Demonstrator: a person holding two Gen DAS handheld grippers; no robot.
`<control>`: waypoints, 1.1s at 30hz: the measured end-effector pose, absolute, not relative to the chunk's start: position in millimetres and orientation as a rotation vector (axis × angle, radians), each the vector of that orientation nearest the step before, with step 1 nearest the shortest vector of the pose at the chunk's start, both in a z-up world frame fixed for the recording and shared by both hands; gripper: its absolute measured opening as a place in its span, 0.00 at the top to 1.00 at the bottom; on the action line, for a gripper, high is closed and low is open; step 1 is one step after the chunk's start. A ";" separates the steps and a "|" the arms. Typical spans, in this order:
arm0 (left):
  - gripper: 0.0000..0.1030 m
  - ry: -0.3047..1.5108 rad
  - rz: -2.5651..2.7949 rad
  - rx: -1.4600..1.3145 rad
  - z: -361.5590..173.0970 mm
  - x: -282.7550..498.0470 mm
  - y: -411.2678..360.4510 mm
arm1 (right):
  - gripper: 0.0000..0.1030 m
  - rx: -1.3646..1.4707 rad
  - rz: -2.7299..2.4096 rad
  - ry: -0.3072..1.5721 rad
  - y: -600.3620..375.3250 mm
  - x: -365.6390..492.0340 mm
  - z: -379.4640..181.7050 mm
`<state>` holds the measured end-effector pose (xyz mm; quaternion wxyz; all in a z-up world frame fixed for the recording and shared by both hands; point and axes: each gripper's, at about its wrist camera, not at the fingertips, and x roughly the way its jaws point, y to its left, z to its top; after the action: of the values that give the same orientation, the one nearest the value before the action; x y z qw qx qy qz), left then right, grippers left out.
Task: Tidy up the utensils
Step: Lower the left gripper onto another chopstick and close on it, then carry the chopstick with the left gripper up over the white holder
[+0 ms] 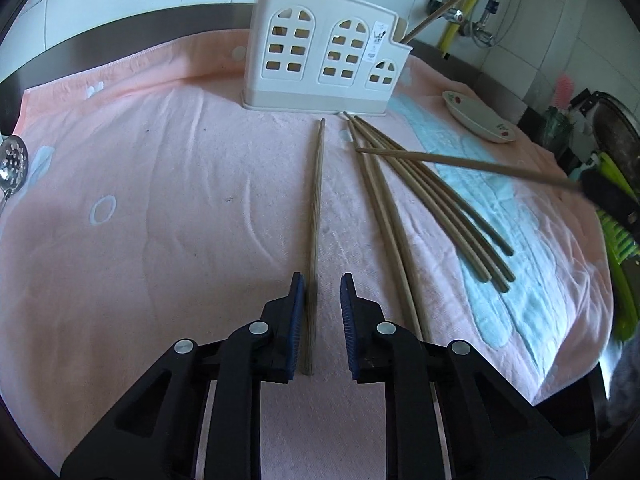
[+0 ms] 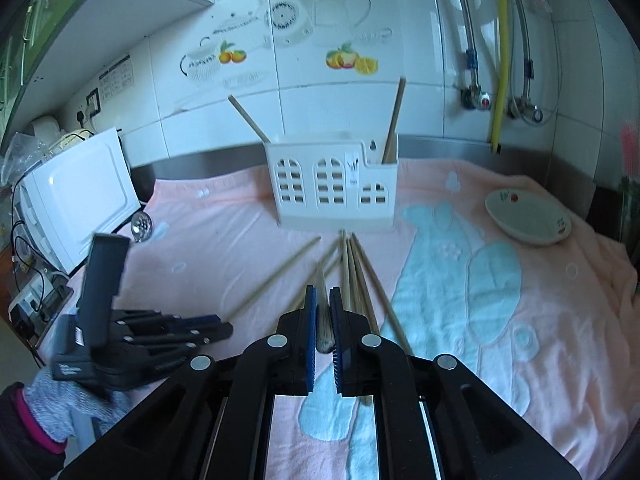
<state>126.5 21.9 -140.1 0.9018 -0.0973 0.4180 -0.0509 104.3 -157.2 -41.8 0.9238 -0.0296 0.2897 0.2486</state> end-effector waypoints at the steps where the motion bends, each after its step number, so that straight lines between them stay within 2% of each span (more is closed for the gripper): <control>1: 0.82 0.872 -0.099 -0.199 -141.8 128.4 21.5 | 0.94 -0.063 0.514 0.590 -157.3 104.8 -39.0; 4: 0.83 0.874 -0.095 -0.189 -143.4 129.8 20.0 | 0.94 -0.067 0.524 0.580 -157.2 106.1 -33.0; 8: 0.94 0.881 -0.066 -0.159 -143.5 132.6 18.2 | 0.94 -0.075 0.526 0.571 -156.6 108.0 -29.0; 15: 0.95 0.866 -0.060 -0.165 -127.0 130.0 22.9 | 0.94 -0.076 0.533 0.574 -157.7 113.5 -22.3; 26: 0.95 0.698 -0.061 -0.115 -46.4 124.9 28.8 | 0.94 -0.105 0.562 0.573 -150.9 134.9 -1.7; 33: 0.95 0.660 -0.089 -0.062 -5.0 142.4 30.9 | 0.94 -0.139 0.611 0.582 -143.8 159.1 30.9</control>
<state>142.4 30.9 -5.0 0.9446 -0.0305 0.3238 -0.0437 159.1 -143.8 30.9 0.9100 -0.0674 0.2822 0.2961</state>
